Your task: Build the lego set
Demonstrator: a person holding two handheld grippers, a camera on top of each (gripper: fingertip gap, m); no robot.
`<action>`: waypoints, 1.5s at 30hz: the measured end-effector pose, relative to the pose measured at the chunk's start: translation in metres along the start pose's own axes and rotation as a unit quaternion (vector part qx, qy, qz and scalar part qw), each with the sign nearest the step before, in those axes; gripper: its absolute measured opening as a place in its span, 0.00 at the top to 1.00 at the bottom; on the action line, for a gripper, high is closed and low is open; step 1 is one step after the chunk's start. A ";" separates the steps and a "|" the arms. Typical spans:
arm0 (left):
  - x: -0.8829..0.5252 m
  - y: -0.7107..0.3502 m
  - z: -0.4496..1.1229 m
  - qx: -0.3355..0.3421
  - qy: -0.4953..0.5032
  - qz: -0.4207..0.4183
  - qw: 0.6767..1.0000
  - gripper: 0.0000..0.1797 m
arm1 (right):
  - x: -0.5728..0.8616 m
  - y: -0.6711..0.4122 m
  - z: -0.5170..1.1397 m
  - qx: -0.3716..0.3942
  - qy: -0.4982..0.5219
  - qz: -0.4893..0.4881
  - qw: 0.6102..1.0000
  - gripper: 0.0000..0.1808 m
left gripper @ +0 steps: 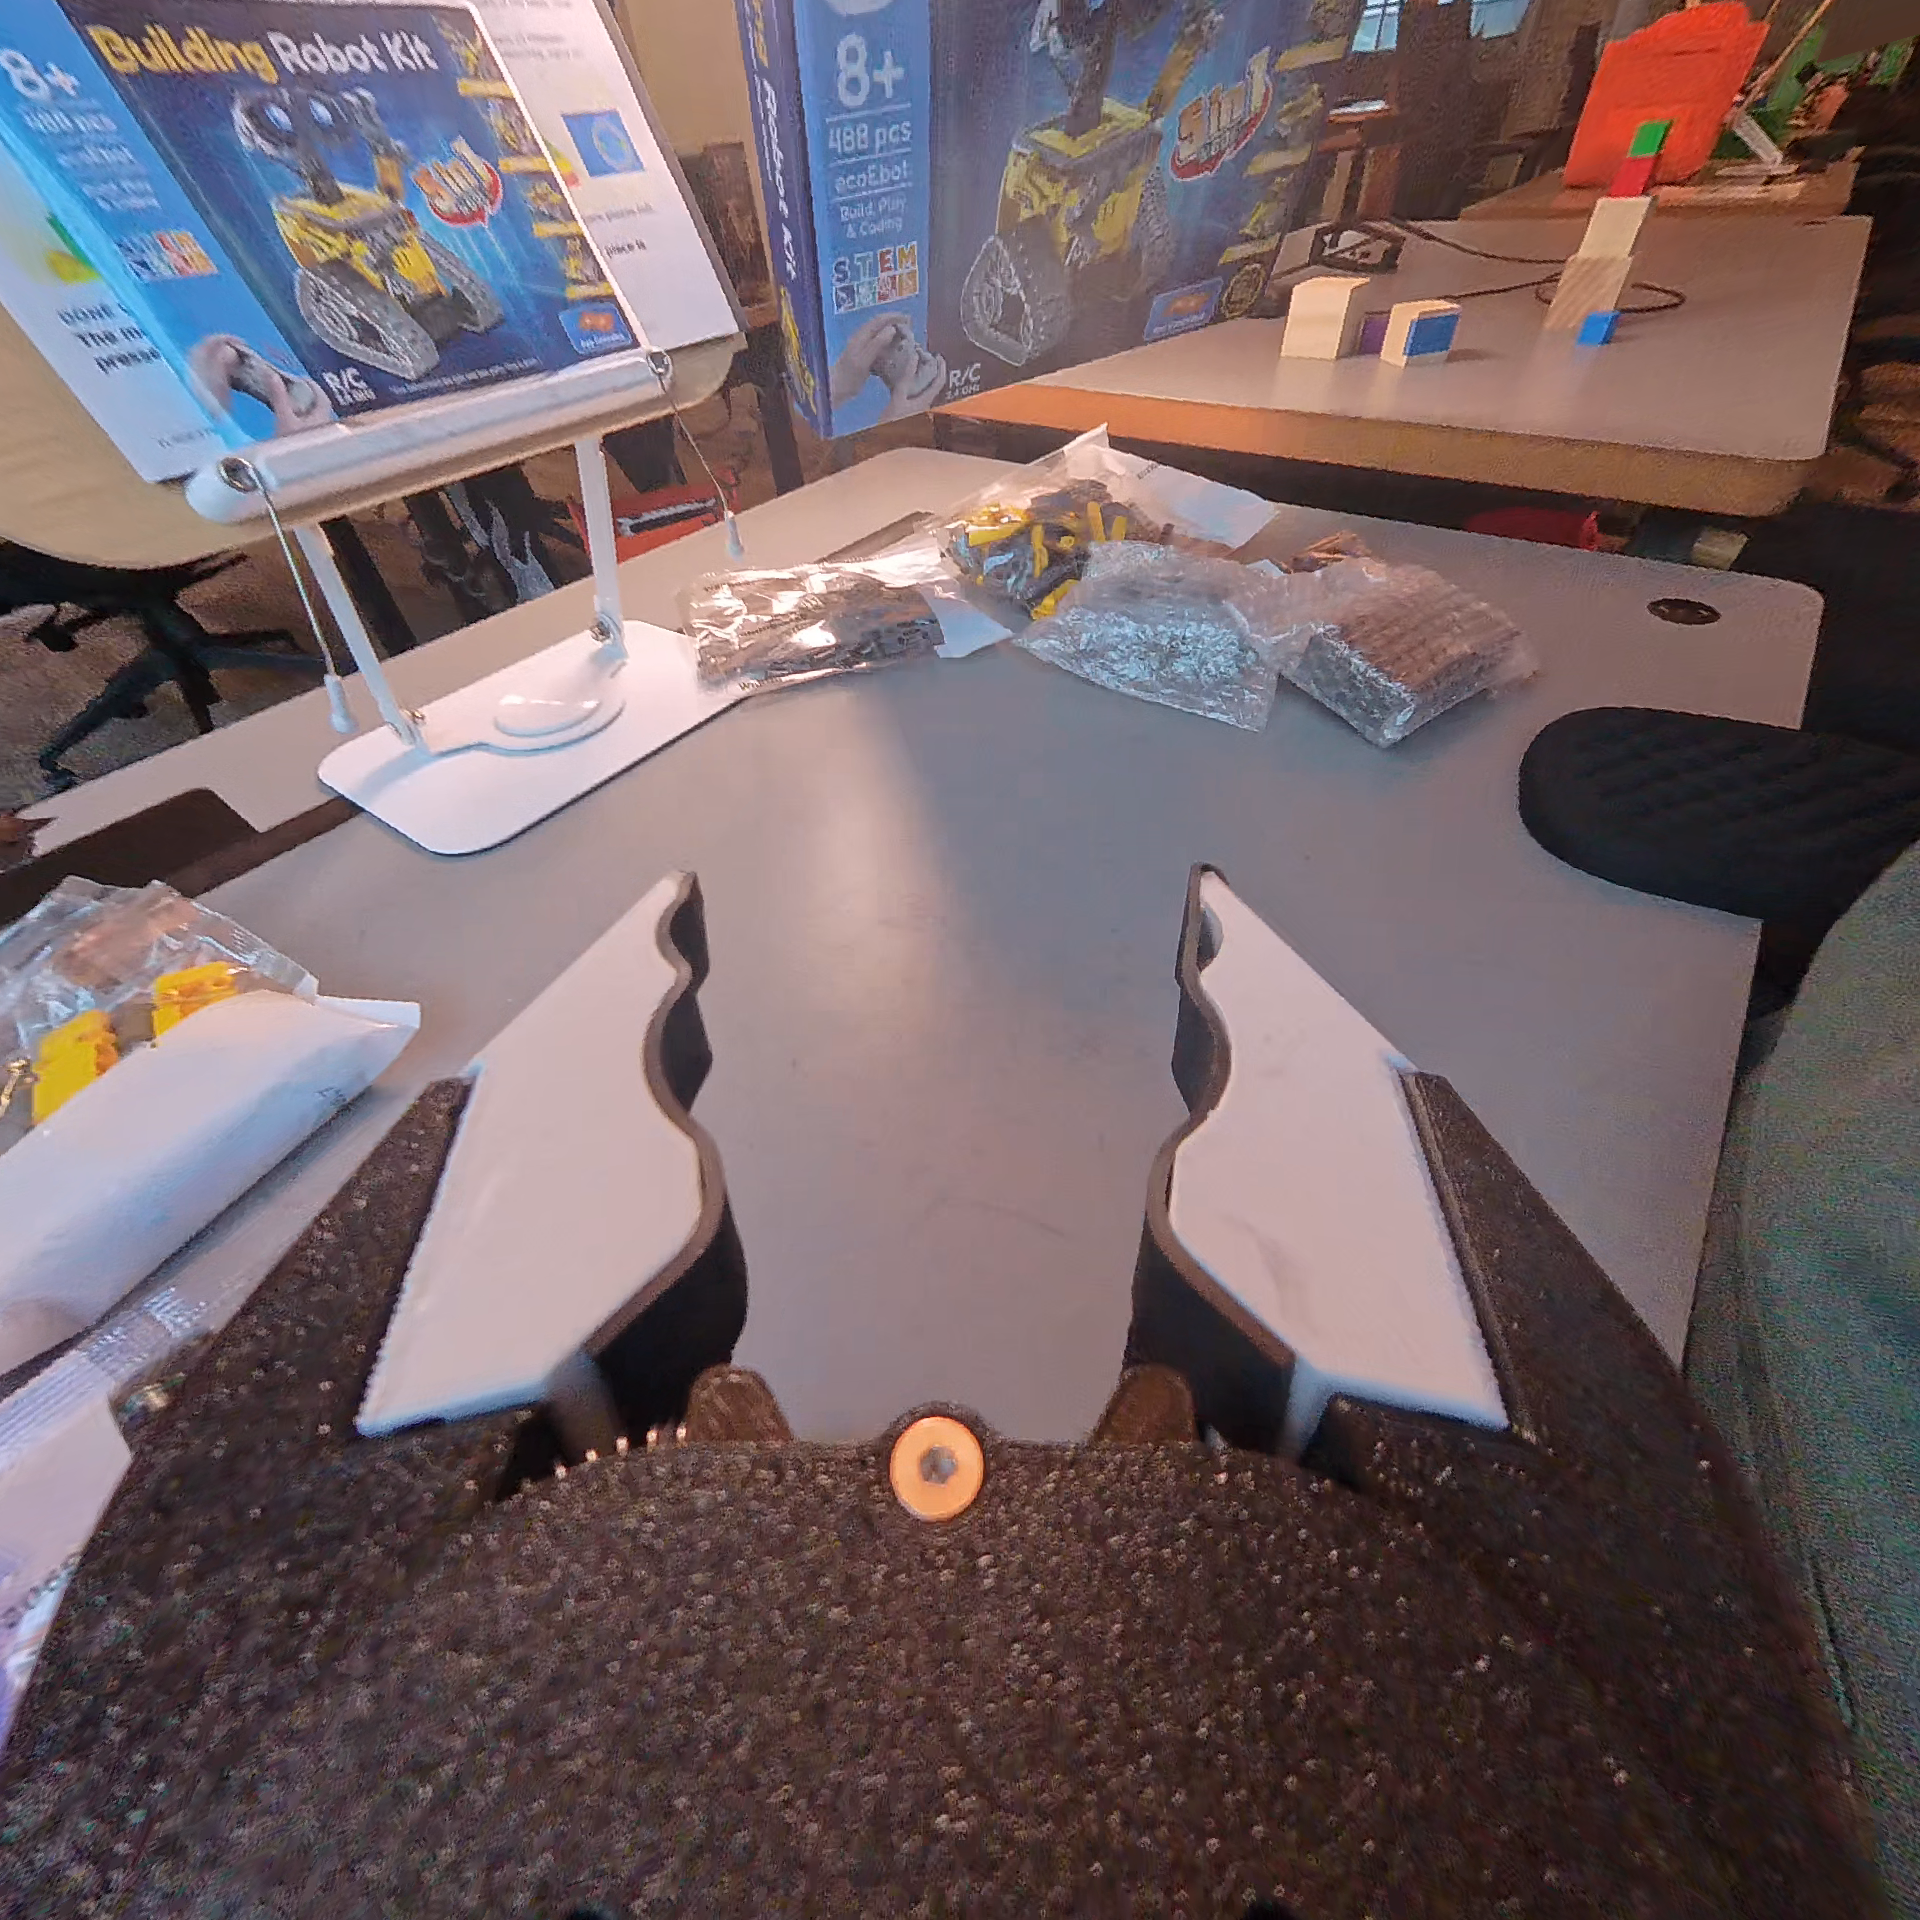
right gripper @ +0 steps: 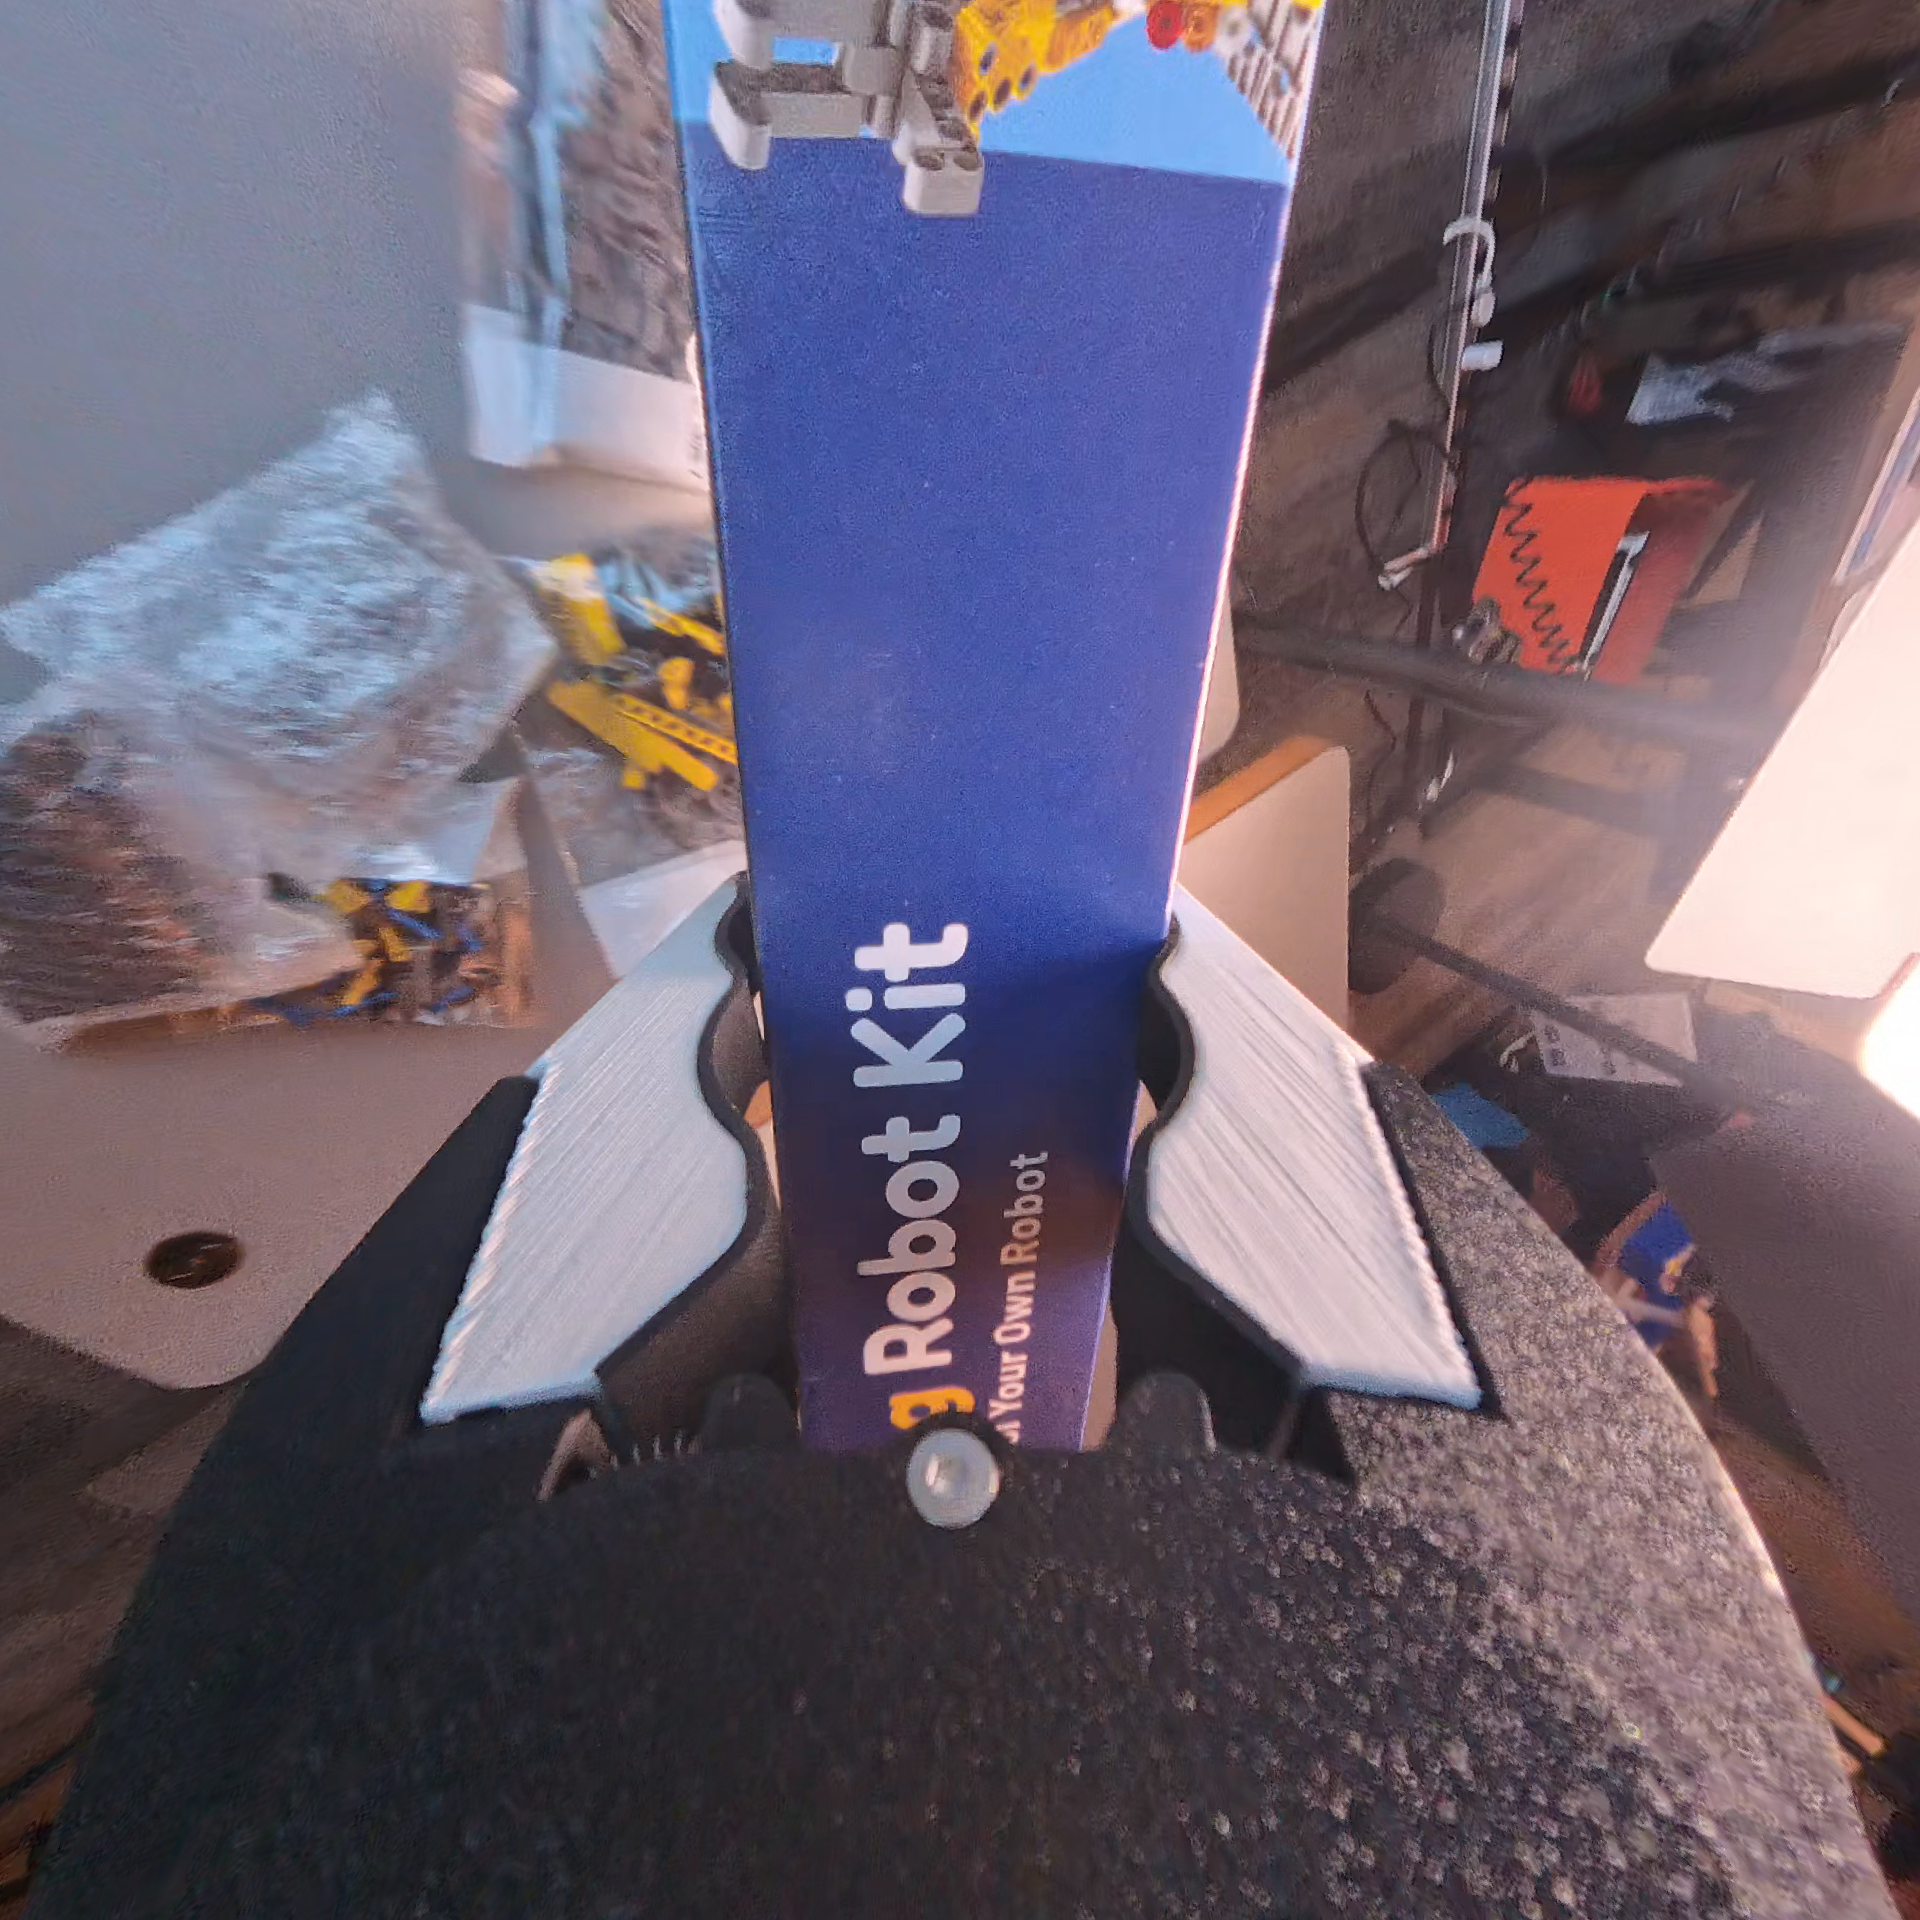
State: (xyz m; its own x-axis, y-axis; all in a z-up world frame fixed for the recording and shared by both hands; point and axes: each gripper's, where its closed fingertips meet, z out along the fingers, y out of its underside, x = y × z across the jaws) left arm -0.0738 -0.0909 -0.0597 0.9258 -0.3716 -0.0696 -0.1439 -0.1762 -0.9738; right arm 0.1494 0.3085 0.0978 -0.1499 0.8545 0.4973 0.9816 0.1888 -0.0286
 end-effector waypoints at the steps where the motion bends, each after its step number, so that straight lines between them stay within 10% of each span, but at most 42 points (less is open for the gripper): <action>1: 0.001 0.002 0.002 -0.004 0.004 -0.007 1.000 0.50 | 0.014 0.008 0.017 -0.008 0.000 0.007 1.000 0.61; 16: -0.021 0.025 0.062 -0.049 0.024 -0.105 0.993 0.52 | 0.095 -0.015 0.159 0.013 -0.138 0.035 0.990 0.61; 30: -0.037 0.039 0.101 -0.072 0.029 -0.108 0.991 0.51 | 0.122 -0.024 0.207 0.051 -0.010 0.001 0.999 0.50; 36: -0.062 0.019 0.105 -0.029 -0.020 -0.061 0.998 0.50 | 0.110 -0.040 0.119 0.189 0.076 0.045 0.978 0.52; 45: -0.106 -0.044 0.143 0.066 -0.075 -0.032 0.994 0.52 | -0.091 -0.122 0.023 0.505 0.042 0.253 0.824 0.60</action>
State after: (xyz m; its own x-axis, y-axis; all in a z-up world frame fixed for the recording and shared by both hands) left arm -0.1156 0.0867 -0.0400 0.9747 -0.2219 -0.0283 -0.0450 -0.0704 -0.9965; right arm 0.0404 0.2189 0.0364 0.2980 0.9194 0.2567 0.3102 0.1610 -0.9369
